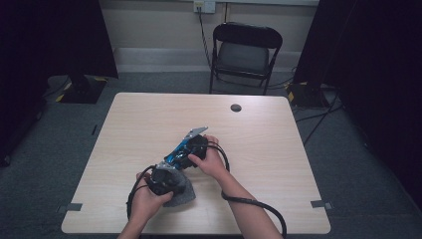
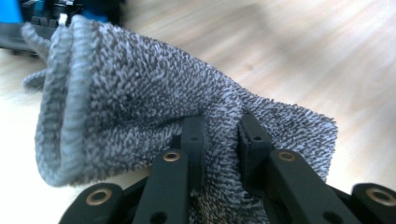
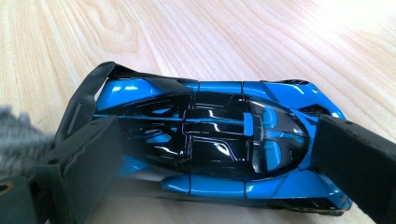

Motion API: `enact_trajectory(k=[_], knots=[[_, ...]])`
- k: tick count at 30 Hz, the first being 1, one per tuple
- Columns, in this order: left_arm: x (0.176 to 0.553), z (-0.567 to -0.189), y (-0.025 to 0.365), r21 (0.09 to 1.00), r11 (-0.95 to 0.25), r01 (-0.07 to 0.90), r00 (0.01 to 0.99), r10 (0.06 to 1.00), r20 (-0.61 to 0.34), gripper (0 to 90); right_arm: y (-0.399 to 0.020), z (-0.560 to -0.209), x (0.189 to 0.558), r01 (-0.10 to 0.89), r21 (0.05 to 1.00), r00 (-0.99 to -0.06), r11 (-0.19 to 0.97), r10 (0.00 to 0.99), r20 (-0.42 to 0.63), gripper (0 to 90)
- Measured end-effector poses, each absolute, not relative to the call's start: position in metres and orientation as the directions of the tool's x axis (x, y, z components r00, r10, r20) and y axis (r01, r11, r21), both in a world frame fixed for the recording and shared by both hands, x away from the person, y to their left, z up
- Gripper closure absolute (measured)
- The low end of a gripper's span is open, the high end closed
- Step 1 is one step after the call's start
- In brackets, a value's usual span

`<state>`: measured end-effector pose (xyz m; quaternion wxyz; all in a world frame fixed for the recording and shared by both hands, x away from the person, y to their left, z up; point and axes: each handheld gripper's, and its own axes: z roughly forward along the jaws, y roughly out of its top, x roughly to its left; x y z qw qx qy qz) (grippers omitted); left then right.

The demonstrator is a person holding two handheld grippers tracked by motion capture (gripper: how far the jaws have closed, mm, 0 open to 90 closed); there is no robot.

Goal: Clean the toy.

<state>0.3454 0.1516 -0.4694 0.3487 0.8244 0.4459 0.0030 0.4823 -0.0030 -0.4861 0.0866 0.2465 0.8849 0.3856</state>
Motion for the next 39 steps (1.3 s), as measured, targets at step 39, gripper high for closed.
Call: enact_trajectory(k=[39], knots=[[0.344,-0.430,0.200,0.610,-0.343,0.714,0.621,0.713,-0.326,75.8,-0.003,-0.486,0.481,0.371,0.728,-0.860,0.577,0.508,0.035,1.3]])
